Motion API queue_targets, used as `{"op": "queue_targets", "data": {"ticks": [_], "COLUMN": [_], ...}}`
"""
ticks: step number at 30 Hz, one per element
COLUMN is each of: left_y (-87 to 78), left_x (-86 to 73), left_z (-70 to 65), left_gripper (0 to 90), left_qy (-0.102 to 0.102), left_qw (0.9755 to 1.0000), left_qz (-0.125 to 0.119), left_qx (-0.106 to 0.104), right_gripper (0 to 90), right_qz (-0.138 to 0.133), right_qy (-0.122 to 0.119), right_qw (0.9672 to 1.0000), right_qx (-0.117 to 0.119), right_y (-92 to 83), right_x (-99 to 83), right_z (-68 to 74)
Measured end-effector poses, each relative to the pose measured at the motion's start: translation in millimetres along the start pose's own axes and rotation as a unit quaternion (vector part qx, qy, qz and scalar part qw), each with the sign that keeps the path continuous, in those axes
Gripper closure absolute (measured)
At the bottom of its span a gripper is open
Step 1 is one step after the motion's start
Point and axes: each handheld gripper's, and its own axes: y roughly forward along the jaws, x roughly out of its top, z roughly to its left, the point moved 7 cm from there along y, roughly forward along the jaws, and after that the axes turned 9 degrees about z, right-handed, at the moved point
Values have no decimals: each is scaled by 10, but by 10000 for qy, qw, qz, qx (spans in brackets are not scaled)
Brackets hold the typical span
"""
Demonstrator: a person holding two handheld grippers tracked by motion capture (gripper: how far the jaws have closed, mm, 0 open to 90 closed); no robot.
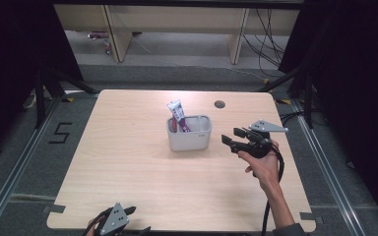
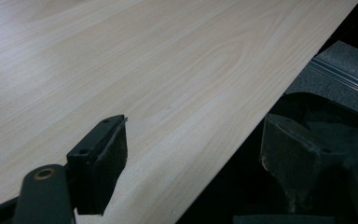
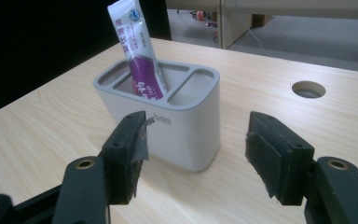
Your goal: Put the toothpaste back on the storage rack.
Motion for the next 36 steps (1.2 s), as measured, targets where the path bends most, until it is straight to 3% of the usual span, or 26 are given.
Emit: {"op": "queue_targets", "data": {"ticks": [1, 3, 4, 5, 7, 8, 10, 17, 20, 23, 25, 27, 28, 29, 30, 31, 33, 34, 35, 36], "left_y": [-3, -2, -5, -13, -8, -8, -13, -27, -20, -22, -27, -19, -15, -15, -18, -19, -38, -40, -39, -41], "left_x": [-2, -4, -3, -5, 7, 7, 5, 2, 18, 26, 18, 29, 33, 32, 30, 31, 15, 18, 20, 18], "left_z": [2, 3, 4, 8, 0, 2, 9, 28, 32, 34, 44, 35, 34, 35, 35, 32, 59, 51, 52, 52], "left_gripper": [224, 224, 224, 224, 224, 224, 224, 224, 224, 224, 224, 224, 224, 224, 224, 224, 224, 224, 224, 224], "left_qy": [-10, -11, -3, 10, -90, -92, -79, 1, -95, -82, -4, -73, -75, -75, -78, -95, -14, -44, -64, -66], "left_qw": [10000, 10000, 10000, 10000, 9999, 9999, 10000, 10000, 9999, 9999, 9999, 9999, 9999, 9999, 9999, 9999, 9999, 9999, 9999, 9999], "left_qz": [24, 29, 26, 46, -40, -37, -29, 37, -75, -53, 20, -57, -105, -110, -107, -122, -10, -37, -64, -63], "left_qx": [17, 19, 22, 41, 30, 23, 34, 58, 81, 68, 108, 83, 59, 63, 65, 54, 145, 105, 103, 106], "right_gripper": [387, 381, 375, 375, 374, 372, 367, 360, 355, 348, 346, 345, 342, 340, 339, 337, 336, 336, 336, 335], "right_qz": [-10, -24, 113, 55, 58, 107, 130, 195, 144, 200, 196, 268, 232, 253, 278, 297, 278, 346, 319, 338], "right_qy": [93, 0, 155, 5, -8, 114, 32, 187, 78, 209, 31, 111, 39, 179, 24, 174, 28, 118, -4, 41], "right_qw": [10000, 10000, 9998, 10000, 10000, 9999, 9999, 9996, 9999, 9995, 9998, 9996, 9997, 9995, 9996, 9993, 9996, 9993, 9994, 9993], "right_qx": [22, 10, 67, 20, 8, 61, 74, 65, 25, 90, 31, 73, 32, 96, 66, 115, 84, 110, 107, 149], "right_y": [-12, -30, -43, -48, -69, -74, -83, -184, -221, -253, -263, -280, -284, -286, -294, -289, -287, -297, -297, -296], "right_x": [-27, -51, -82, -81, -100, -127, -162, -292, -331, -409, -456, -509, -528, -548, -559, -587, -605, -622, -626, -638], "right_z": [23, 19, 51, 27, 30, 55, 53, 78, 67, 118, 98, 120, 110, 138, 121, 152, 140, 164, 157, 176]}}
